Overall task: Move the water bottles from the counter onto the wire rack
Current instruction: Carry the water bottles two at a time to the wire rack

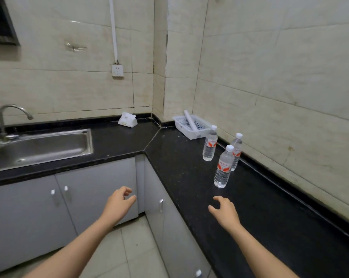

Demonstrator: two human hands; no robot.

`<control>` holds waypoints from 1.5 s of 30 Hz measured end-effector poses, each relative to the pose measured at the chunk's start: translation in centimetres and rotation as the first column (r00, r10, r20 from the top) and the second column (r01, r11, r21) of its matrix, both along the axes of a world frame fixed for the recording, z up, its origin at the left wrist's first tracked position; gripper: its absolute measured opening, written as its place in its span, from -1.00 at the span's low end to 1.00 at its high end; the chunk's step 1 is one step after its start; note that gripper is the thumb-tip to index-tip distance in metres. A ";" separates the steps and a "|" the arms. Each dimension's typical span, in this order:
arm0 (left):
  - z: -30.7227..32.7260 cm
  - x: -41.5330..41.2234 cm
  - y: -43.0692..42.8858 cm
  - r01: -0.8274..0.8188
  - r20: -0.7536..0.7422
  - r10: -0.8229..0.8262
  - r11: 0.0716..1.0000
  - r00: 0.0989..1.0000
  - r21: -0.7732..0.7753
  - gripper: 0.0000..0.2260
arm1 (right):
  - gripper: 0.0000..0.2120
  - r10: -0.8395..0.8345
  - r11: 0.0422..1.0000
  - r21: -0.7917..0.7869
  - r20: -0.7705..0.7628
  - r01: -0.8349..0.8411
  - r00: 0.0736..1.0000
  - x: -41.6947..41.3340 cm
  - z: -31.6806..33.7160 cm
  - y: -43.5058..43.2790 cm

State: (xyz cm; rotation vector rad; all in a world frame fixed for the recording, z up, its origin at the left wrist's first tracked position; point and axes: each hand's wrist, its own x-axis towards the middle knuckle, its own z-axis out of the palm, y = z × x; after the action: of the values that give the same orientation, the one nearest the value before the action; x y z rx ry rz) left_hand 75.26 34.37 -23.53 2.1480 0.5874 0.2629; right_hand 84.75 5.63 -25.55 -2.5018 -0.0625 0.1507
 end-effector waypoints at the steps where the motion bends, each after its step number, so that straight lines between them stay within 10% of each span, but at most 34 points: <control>1: -0.4 1.5 0.1 0.014 -0.002 -0.014 1.000 1.000 -0.006 -0.74 | -0.56 -0.017 1.000 -0.001 -0.009 0.017 1.000 0.9 -0.5 0.1; 20: -3.9 34.2 4.3 0.398 -0.032 -0.402 0.913 0.915 -0.088 -0.75 | -0.26 -0.646 0.712 0.258 -0.121 0.653 0.753 18.8 -3.1 4.6; 32: -6.6 42.2 -0.2 0.527 -0.114 -0.551 0.829 0.827 -0.186 -0.76 | -0.08 -0.778 0.501 0.551 -0.050 0.667 0.626 26.1 -4.9 4.0; 38: -5.7 48.5 -2.2 0.559 -0.117 -0.573 0.819 0.811 -0.129 -0.75 | -0.28 -0.792 0.485 0.526 -0.075 0.699 0.606 28.9 -5.8 2.3; 45: -7.9 52.5 -6.3 0.602 -0.171 -0.657 0.747 0.734 -0.282 -0.35 | -0.28 -0.814 0.467 0.481 -0.094 0.742 0.573 29.5 -5.7 2.6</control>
State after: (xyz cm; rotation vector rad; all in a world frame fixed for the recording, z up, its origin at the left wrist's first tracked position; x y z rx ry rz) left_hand 127.76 28.11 -31.39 2.0512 -0.0178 -0.4543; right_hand 114.22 8.21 -31.28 -1.7942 0.8989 -0.4067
